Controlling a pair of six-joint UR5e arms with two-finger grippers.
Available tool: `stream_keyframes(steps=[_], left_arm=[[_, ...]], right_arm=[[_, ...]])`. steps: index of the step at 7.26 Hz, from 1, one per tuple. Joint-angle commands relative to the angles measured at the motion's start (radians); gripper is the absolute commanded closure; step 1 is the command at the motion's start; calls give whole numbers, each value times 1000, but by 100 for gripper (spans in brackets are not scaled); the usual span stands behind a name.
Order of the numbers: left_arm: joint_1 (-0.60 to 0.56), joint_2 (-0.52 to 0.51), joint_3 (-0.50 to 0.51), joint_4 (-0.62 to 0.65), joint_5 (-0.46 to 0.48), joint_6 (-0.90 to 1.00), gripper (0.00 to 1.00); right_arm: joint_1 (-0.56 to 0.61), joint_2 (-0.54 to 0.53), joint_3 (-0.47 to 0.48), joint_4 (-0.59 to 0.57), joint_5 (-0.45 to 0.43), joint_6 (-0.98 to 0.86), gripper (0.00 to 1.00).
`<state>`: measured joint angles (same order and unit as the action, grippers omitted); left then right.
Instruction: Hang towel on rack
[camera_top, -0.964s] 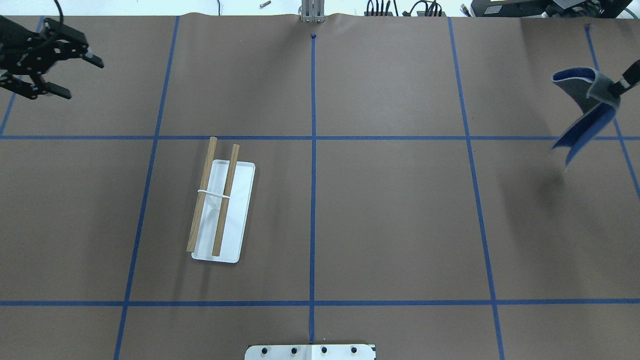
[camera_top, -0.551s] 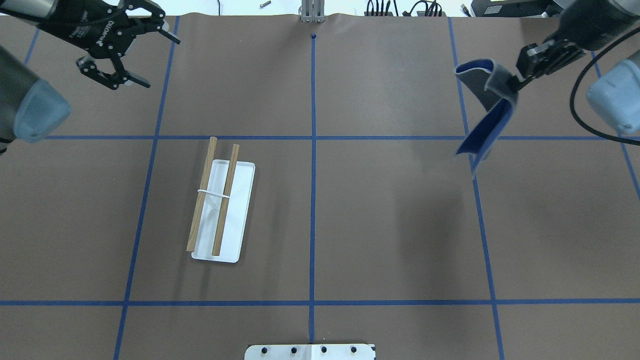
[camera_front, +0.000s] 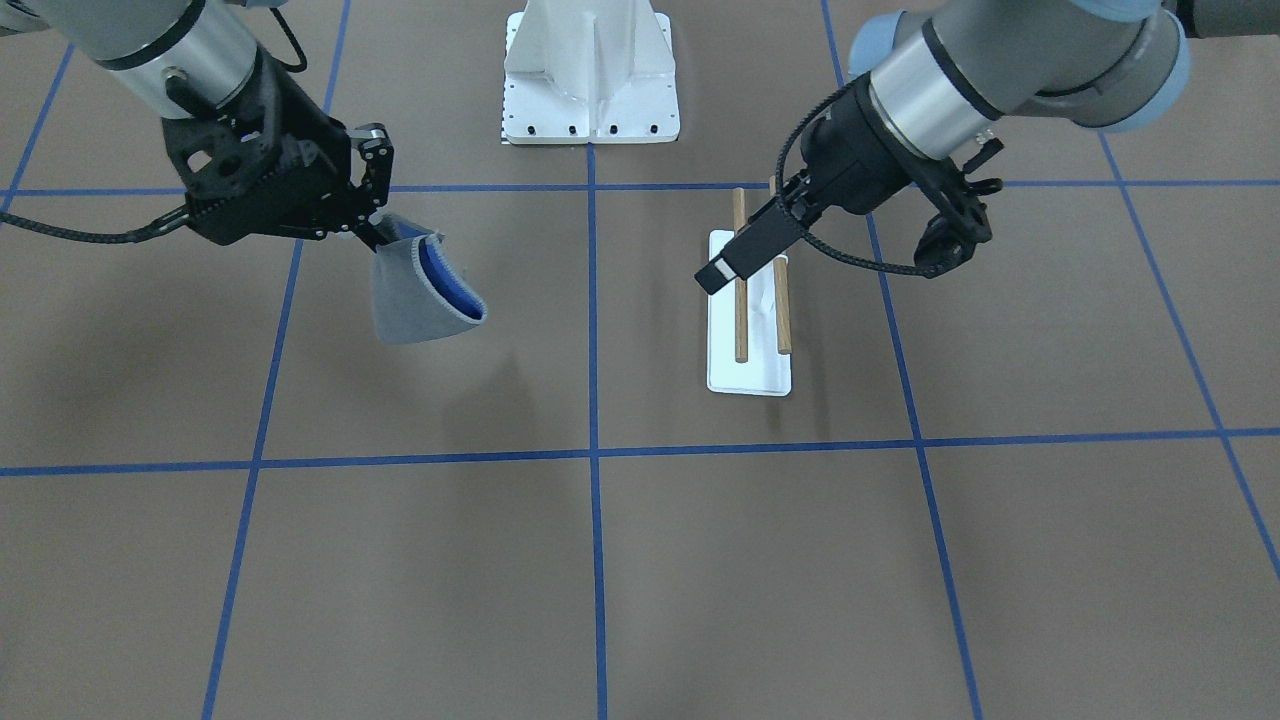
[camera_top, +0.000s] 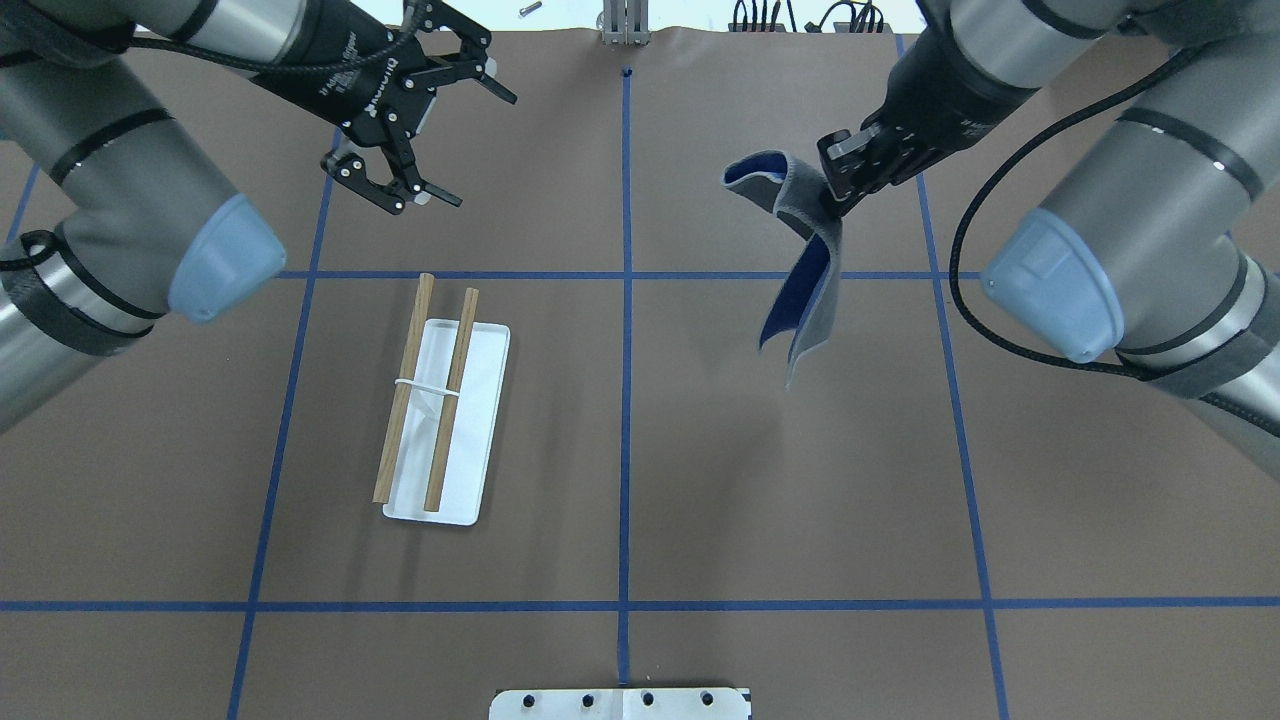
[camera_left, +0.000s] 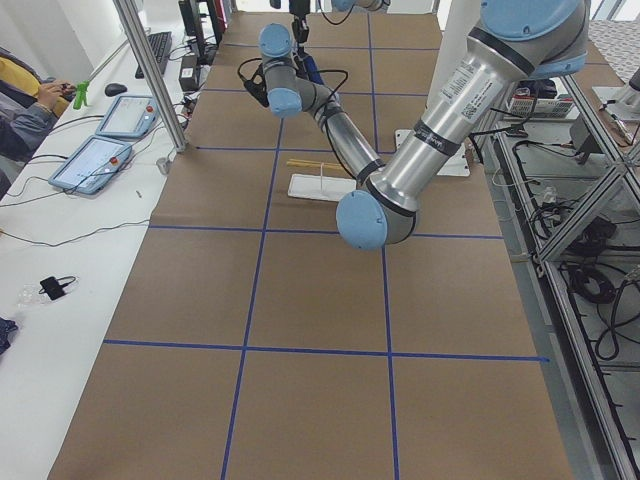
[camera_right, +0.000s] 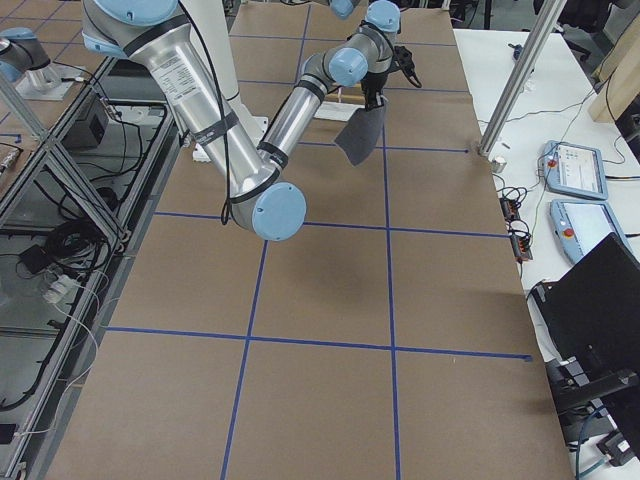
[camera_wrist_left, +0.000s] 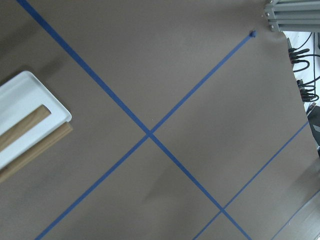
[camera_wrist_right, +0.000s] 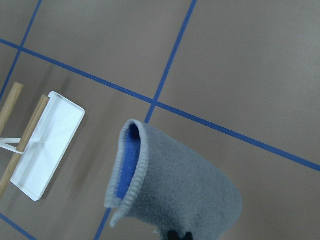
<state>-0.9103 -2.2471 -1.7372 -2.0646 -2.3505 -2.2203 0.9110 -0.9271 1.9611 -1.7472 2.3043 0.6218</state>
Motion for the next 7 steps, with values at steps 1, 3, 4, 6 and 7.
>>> stream_keyframes(steps=[1,3,4,6,7], left_arm=[[95,-35,2,-11,88,-59,2],[143,-37,7,-60,167,-87,2],[146,-37,10,-74,172,-93,2],[154,-64,37,-83,177,-94,2],[157,-68,39,-84,194,-97,2]], right_arm=[[-102,57,-7,38,-132,74,100],[-112,82,-10,40,-135,75,100],[-113,83,-8,40,-138,75,100],[-132,94,-10,48,-158,78,100],[-136,94,-10,58,-161,81,100]])
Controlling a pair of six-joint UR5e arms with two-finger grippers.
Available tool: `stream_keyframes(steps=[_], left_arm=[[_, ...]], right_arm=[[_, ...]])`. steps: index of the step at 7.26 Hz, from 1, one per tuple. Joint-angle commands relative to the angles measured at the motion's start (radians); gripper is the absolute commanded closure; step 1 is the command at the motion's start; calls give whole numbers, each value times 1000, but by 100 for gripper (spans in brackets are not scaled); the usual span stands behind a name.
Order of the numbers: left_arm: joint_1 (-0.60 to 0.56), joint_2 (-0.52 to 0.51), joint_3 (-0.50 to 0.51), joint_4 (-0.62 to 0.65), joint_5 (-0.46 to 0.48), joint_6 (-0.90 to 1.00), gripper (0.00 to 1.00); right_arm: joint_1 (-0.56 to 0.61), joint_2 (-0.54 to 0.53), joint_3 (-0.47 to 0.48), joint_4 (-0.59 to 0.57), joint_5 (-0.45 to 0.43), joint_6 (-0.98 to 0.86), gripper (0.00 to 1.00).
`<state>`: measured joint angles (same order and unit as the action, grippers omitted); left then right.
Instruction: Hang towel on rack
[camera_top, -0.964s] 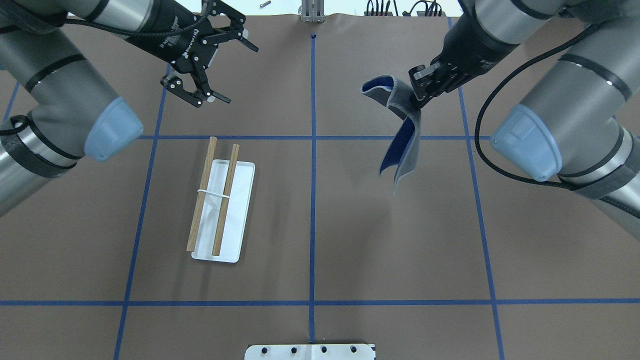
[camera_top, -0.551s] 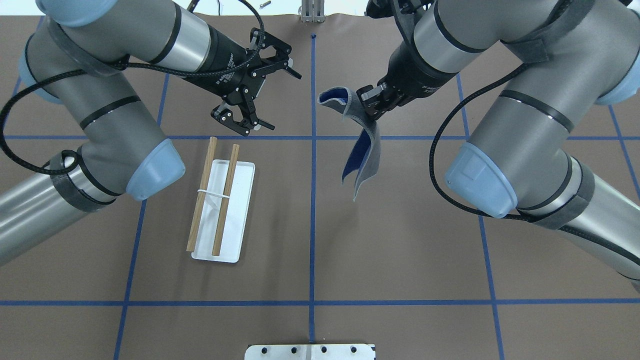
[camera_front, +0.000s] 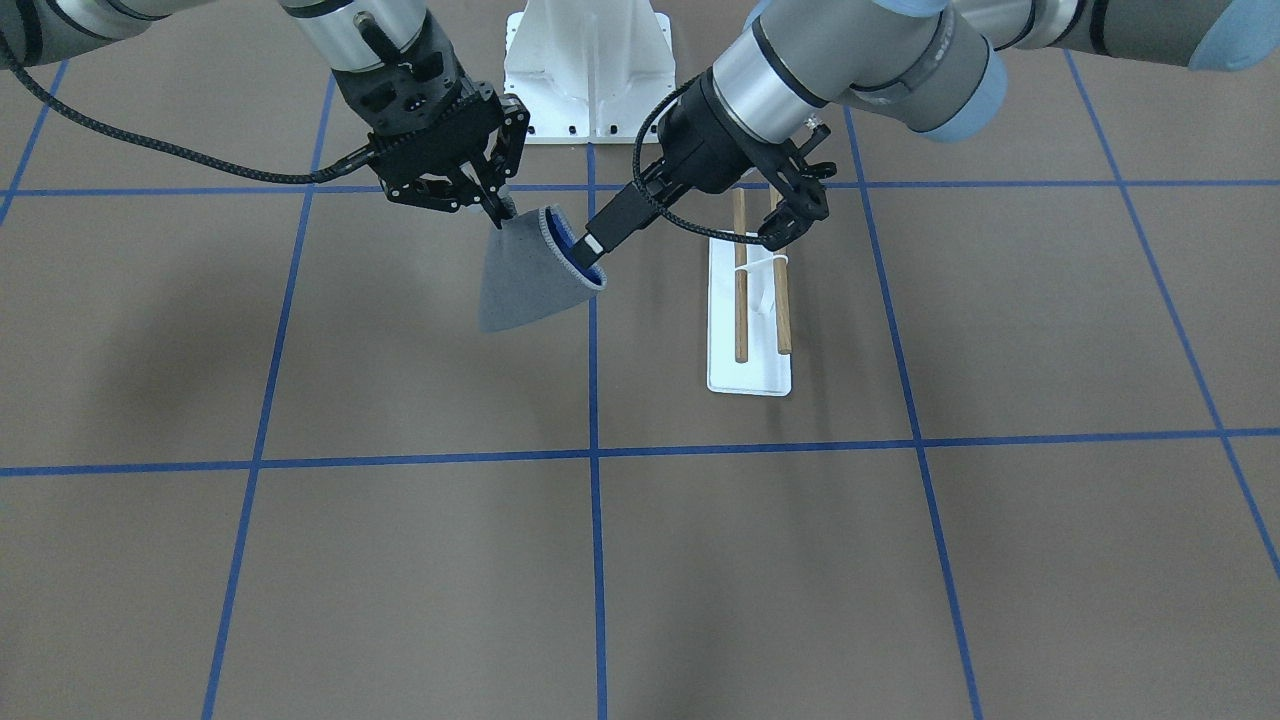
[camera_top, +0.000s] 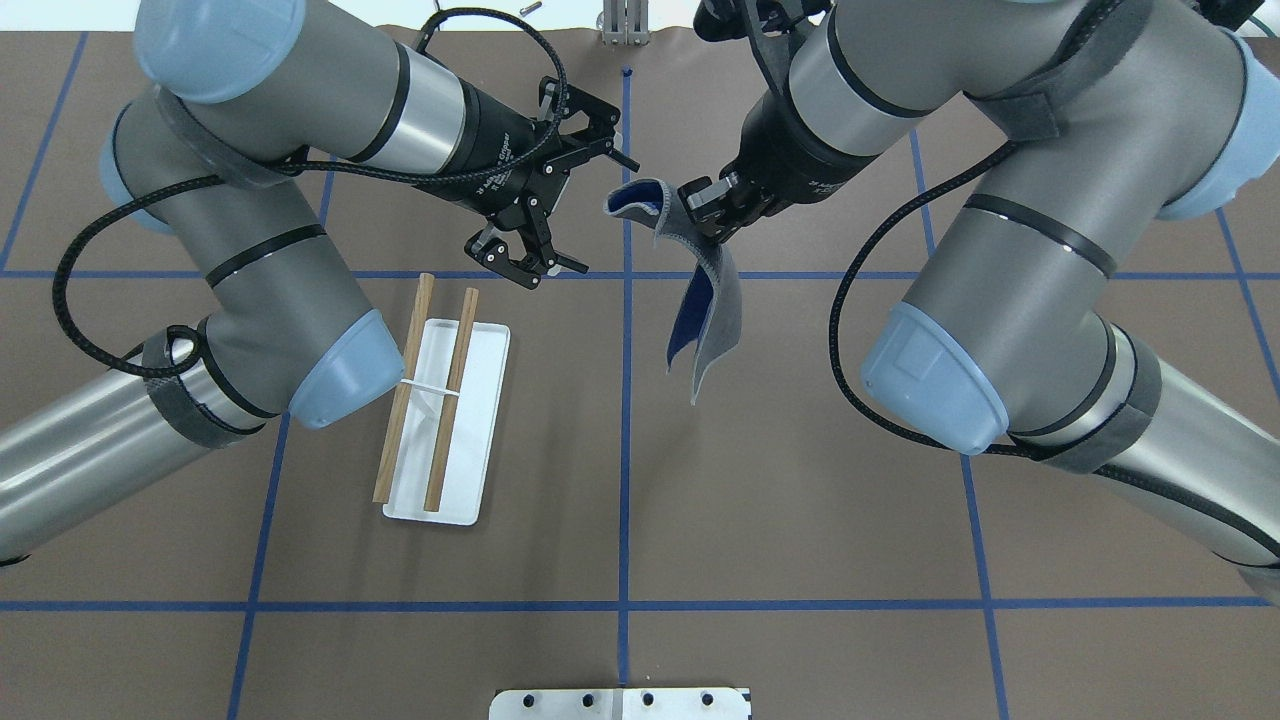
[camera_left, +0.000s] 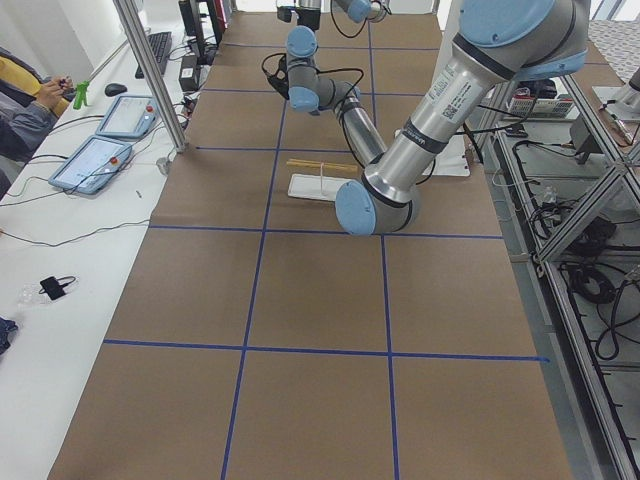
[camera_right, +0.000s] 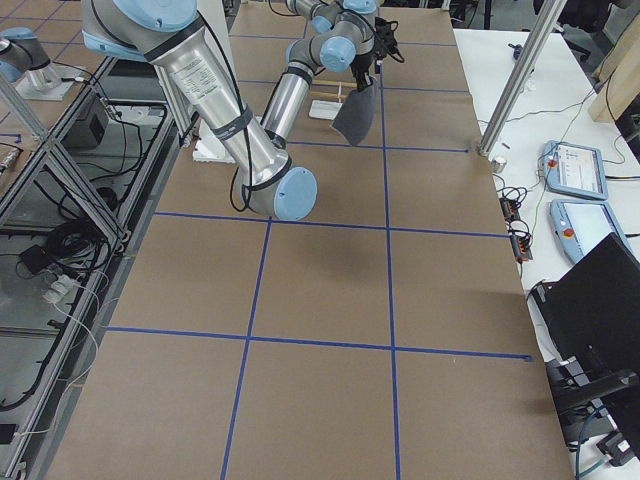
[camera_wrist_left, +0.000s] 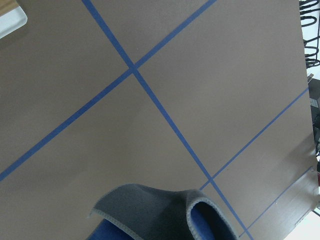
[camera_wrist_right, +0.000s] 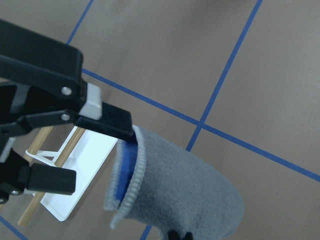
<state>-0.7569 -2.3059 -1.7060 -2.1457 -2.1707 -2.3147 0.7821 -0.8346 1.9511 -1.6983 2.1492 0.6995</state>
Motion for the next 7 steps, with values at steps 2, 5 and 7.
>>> stream_keyframes(steps=[2,5,7], left_arm=[[5,-18,14,-10,25,-15,2],[14,-20,14,-10,28,-23,25],[16,-20,14,-25,28,-41,71]], right_arm=[[-12,2,2,14,-12,5,100],[-17,8,0,35,-15,34,100],[-24,9,0,35,-28,37,100]])
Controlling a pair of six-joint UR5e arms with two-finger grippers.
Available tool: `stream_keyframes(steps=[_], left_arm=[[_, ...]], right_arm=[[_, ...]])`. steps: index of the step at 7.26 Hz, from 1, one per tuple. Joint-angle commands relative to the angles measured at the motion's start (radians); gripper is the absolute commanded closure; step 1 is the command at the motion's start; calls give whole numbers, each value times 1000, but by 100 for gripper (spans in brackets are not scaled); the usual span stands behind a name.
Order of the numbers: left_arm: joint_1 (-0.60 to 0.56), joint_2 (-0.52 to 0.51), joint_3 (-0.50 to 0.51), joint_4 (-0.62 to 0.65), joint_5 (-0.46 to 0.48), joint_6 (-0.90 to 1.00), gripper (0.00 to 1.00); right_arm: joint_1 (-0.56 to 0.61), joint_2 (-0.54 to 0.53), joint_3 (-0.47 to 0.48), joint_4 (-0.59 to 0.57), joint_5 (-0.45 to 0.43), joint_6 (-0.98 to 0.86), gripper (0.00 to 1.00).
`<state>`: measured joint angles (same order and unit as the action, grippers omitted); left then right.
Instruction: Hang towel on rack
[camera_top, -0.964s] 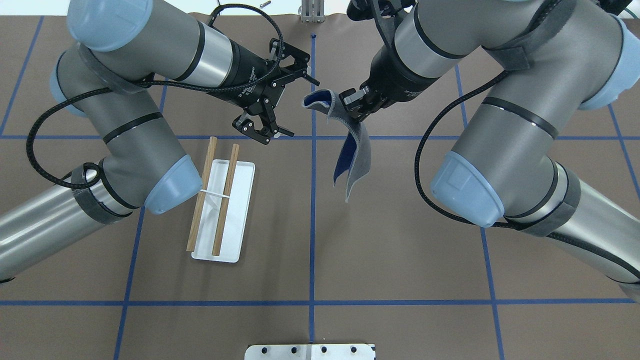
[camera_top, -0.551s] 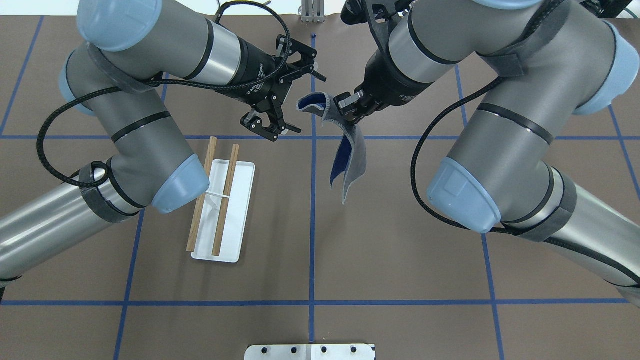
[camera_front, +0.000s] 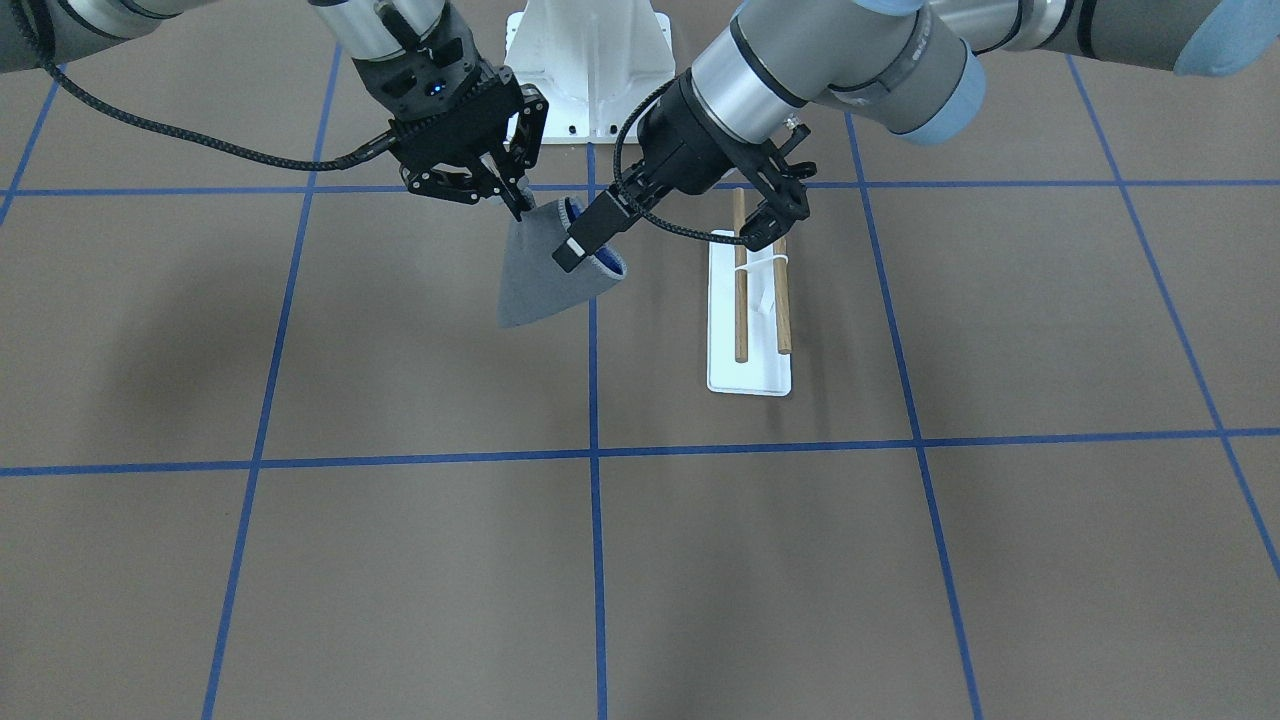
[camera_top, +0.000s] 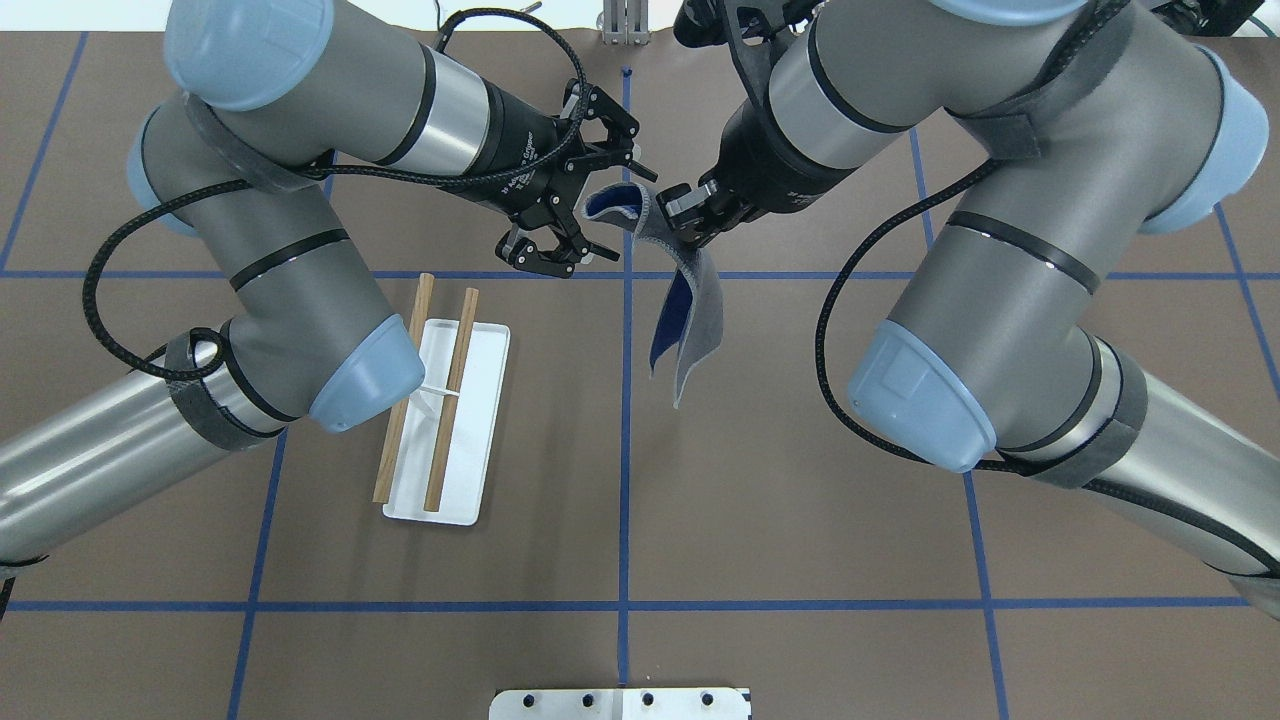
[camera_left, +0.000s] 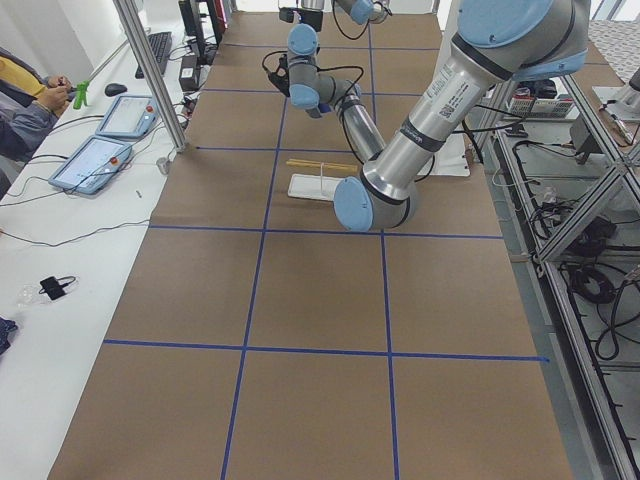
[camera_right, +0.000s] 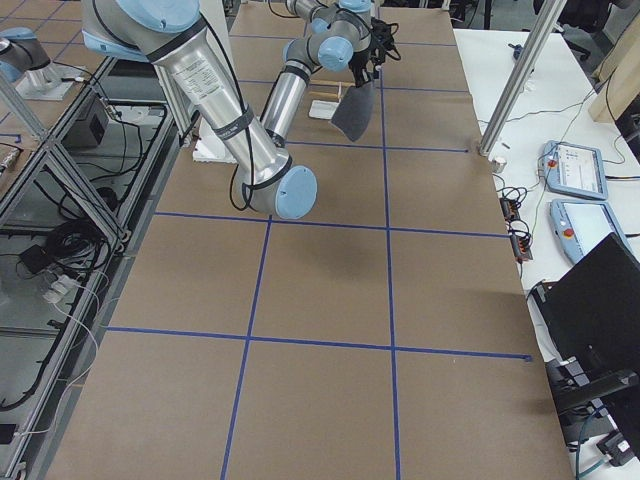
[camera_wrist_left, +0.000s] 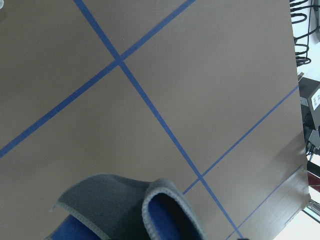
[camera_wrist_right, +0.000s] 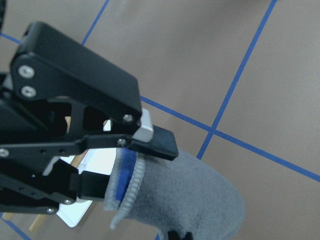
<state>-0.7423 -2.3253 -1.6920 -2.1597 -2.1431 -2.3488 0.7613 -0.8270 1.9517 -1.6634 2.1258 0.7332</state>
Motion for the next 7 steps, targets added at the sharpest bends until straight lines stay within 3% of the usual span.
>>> stream_keyframes(steps=[1,3,4,5,6,7], left_arm=[[3,1,0,-14,0,-9,100],[4,3,0,-35,0,-1,100],[4,3,0,-45,0,-1,100],[4,4,5,-46,0,2,100],[4,10,8,-49,-1,18,100],[4,41,3,-72,-1,171,100]], right_arm=[[-4,2,0,1,-4,5,100],[-4,0,-2,11,-4,5,100],[-4,-1,-4,19,-6,40,27],[-4,-3,-4,39,-10,73,0],[-2,-17,-2,71,-6,78,0],[10,-62,25,74,0,77,0]])
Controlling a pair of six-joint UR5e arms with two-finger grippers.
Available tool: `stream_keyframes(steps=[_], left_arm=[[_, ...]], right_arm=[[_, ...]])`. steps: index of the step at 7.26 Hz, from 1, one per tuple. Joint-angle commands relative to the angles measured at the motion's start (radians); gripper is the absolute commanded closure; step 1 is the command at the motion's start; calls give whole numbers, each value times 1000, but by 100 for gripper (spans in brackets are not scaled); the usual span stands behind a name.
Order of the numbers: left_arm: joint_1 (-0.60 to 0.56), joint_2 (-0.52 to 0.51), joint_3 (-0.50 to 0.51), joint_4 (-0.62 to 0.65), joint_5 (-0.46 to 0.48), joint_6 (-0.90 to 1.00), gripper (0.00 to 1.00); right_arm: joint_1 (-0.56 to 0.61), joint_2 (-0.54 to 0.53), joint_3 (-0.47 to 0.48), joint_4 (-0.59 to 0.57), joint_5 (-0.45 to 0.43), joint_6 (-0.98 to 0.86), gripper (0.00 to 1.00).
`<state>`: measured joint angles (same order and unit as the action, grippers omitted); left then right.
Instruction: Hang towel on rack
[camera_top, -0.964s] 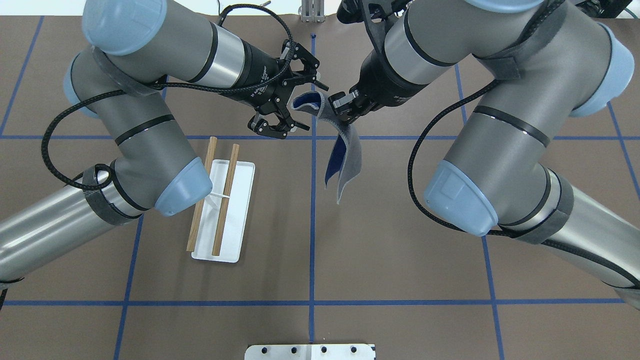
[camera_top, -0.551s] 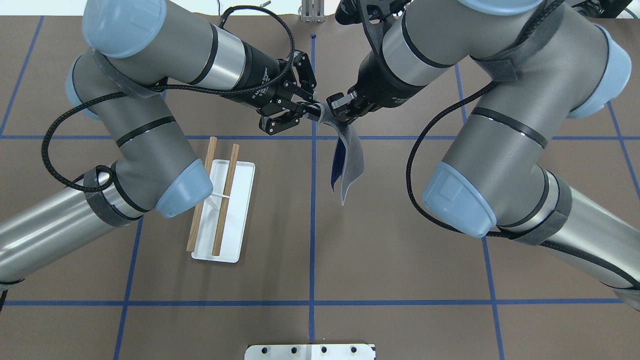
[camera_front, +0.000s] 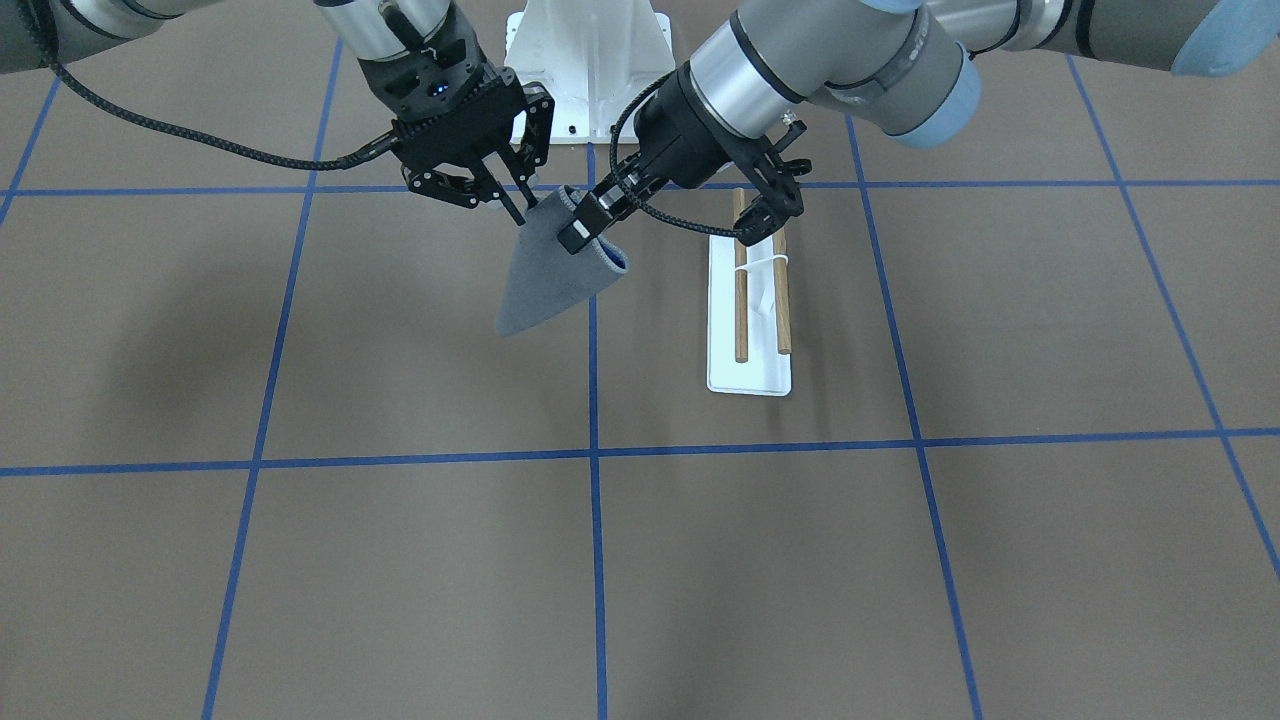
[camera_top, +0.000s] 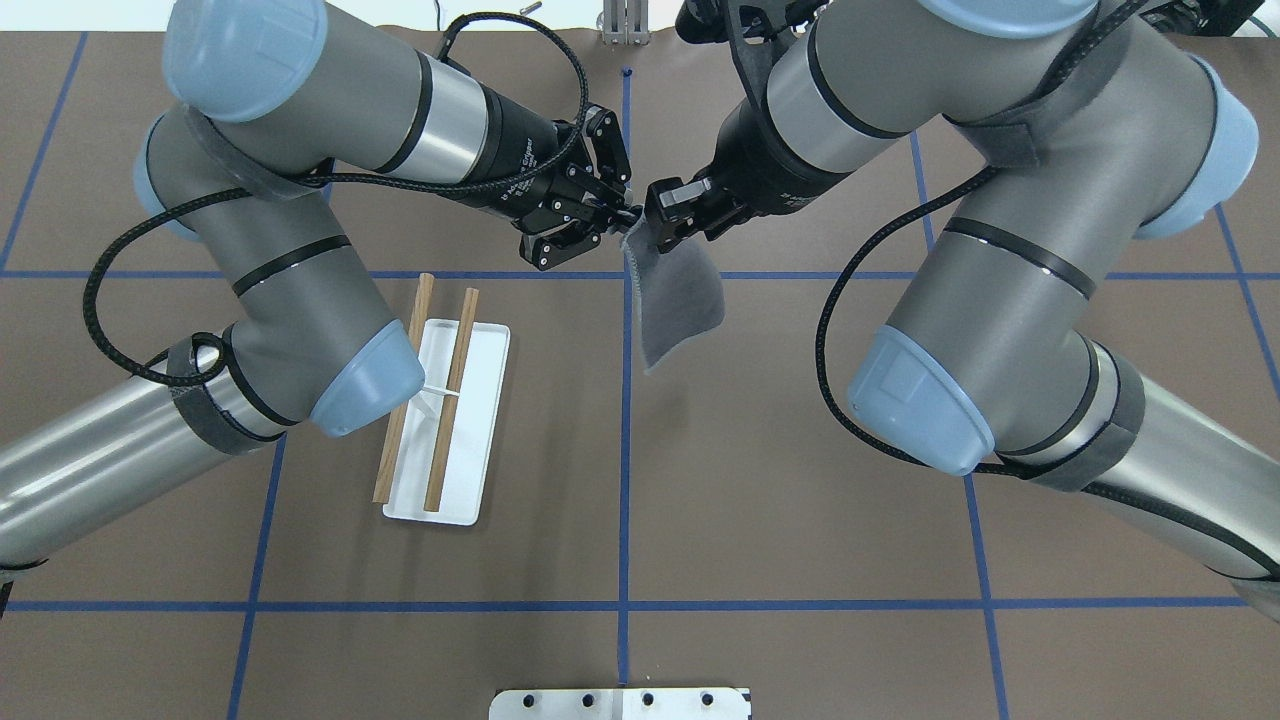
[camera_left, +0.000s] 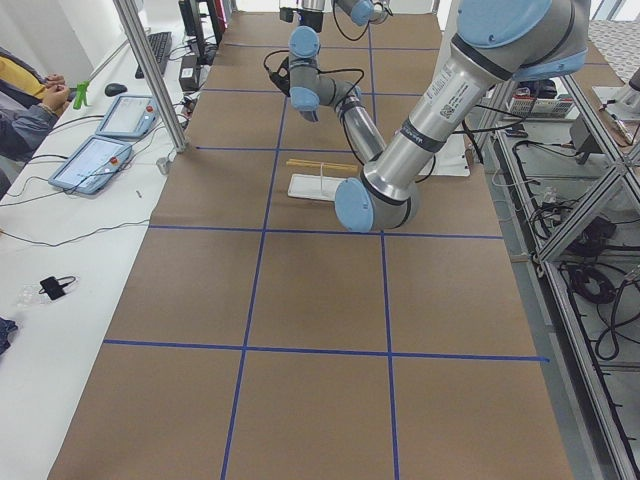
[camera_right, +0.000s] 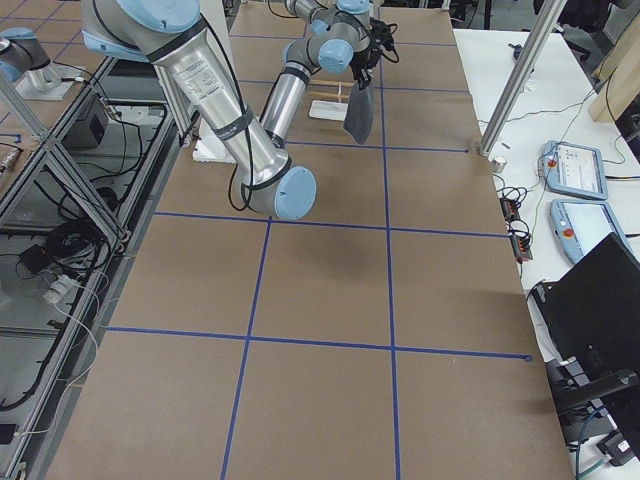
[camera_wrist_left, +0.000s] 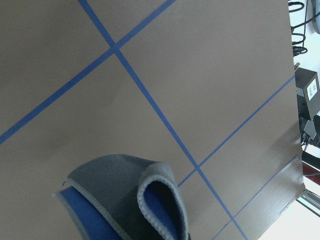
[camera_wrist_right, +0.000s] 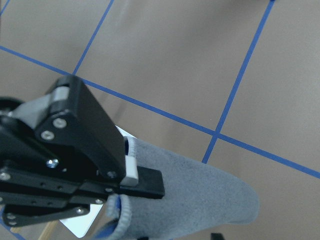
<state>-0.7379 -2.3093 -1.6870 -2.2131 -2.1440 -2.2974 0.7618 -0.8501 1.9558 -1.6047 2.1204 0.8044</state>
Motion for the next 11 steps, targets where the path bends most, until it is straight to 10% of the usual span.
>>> stream_keyframes(steps=[1,11], left_arm=[[2,100,-17,-78,-11,279,100],[0,468,-194,-209,38,78,100]], right_arm=[[34,-100,58,15,9,-4,0],[224,-358,32,12,53,-17,0]])
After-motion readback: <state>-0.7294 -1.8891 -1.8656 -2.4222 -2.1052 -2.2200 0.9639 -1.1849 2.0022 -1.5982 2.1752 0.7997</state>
